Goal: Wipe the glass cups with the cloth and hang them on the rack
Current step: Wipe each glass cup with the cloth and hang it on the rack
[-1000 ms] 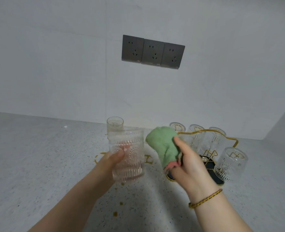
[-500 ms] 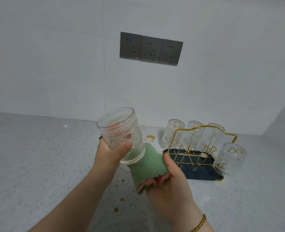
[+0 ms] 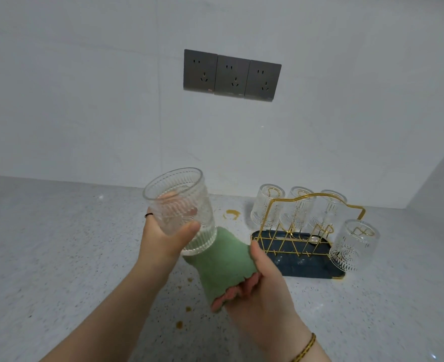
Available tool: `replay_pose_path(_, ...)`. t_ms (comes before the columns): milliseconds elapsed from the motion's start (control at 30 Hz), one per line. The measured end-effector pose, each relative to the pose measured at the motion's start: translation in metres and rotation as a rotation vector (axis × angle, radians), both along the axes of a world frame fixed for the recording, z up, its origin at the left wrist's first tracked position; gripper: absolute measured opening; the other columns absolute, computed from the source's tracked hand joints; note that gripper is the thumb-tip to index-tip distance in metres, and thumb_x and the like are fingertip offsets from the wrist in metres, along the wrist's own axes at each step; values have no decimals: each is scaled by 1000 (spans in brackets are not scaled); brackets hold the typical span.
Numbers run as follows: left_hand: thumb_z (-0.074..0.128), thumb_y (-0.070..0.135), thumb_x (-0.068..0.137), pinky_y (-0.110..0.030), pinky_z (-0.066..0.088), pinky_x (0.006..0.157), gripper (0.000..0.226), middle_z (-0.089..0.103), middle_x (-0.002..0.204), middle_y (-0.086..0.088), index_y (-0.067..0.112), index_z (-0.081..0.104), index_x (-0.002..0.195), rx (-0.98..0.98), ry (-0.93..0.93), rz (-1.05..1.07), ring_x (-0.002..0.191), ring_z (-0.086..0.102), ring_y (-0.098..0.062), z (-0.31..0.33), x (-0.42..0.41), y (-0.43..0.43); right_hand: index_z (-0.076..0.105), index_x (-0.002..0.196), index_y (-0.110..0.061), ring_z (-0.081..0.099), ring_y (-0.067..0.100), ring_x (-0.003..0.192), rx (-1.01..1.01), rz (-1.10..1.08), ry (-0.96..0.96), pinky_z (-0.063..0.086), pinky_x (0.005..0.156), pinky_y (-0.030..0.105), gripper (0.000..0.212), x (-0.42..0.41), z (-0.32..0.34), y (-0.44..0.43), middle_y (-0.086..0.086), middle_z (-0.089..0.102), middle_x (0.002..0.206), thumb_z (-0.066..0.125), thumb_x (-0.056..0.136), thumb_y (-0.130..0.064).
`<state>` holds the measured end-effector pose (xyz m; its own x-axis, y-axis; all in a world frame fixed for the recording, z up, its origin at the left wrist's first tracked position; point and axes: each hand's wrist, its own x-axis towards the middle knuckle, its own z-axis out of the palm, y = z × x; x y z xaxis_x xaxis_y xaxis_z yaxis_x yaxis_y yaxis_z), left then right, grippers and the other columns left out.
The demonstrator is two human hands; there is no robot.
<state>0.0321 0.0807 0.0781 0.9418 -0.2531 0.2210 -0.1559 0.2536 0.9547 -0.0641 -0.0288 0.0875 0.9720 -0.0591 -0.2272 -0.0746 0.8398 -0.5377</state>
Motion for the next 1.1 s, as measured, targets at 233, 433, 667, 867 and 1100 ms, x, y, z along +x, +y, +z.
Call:
replay_pose_path(233, 81, 69, 20, -27, 56, 80, 132, 65, 112, -16, -1, 45, 126, 3, -36, -70, 103, 65, -26, -4, -15, -7, 64, 104, -4, 63, 29, 99, -62, -32, 67, 50, 83, 39, 53, 8, 2, 3, 18, 67, 108, 29, 91, -41)
replay_pose_path(433, 79, 70, 9, -17, 56, 75, 129, 63, 108, 1, 16, 47, 122, 72, -72, -44, 95, 64, -4, 2, -10, -2, 72, 59, 0, 68, 25, 53, -56, -14, 31, 53, 41, 29, 63, 3, 0, 4, 16, 69, 60, 35, 90, -40)
replay_pose_path(667, 83, 26, 36, -7, 48, 68, 73, 55, 100, 17, 37, 45, 98, 266, -209, -70, 91, 57, 11, -8, -20, 2, 73, 73, -9, 65, 22, 61, -313, -246, -22, 43, 60, 34, 45, 14, 20, -39, 8, 72, 73, 38, 91, -30)
replay_pose_path(867, 86, 25, 43, 1, 42, 70, 75, 53, 101, 21, 41, 41, 101, 384, -260, -121, 92, 50, 23, -16, -21, -2, 59, 103, -17, 51, -7, 60, -983, -62, -102, 39, 50, 7, 28, 25, 53, -31, -13, 61, 74, 36, 94, -30)
replay_pose_path(1100, 88, 22, 49, -24, 45, 90, 76, 57, 107, 19, 43, 41, 106, 497, -185, -166, 102, 57, -2, -16, -7, 8, 57, 98, -16, 62, -3, 79, -970, 259, -136, 48, 74, 11, 30, 23, 61, -33, -7, 66, 87, 33, 90, -32)
